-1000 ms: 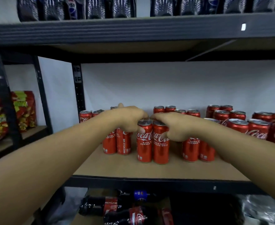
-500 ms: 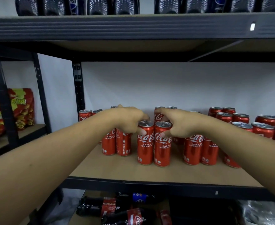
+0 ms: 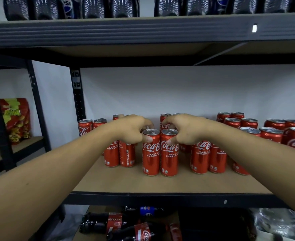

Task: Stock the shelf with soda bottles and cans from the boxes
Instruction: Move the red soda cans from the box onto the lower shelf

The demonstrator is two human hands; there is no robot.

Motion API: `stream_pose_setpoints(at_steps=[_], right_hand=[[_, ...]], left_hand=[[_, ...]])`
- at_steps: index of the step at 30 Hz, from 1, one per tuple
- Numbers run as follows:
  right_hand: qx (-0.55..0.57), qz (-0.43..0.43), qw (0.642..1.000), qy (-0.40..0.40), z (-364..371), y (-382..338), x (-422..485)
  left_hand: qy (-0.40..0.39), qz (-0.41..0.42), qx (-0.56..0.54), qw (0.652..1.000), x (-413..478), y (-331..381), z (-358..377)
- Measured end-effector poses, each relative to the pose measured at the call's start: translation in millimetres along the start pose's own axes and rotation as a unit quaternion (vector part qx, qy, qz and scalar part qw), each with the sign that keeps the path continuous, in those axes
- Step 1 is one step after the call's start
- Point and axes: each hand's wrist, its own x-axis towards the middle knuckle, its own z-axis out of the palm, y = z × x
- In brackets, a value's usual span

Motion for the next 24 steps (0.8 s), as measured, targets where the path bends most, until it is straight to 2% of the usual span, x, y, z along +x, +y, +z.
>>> stream_pose_setpoints(at_steps=[7, 19, 24], right_hand=[[0.004, 0.006, 1.000, -0.003, 3.2, 4.0, 1.5], [0.000, 0.004, 1.000, 0.002, 7.1, 10.0, -0.3], [0.047, -0.002, 0.999, 0.011, -3.6, 9.6, -10.8]], left_hand=[[0.014, 0.007, -0.058, 0.998, -3.9, 0.9, 6.9], [0.024, -0.013, -0.024, 0.999, 1.7, 0.9, 13.8], [0.031, -0.015, -0.020, 0.999, -8.5, -1.6, 12.8]])
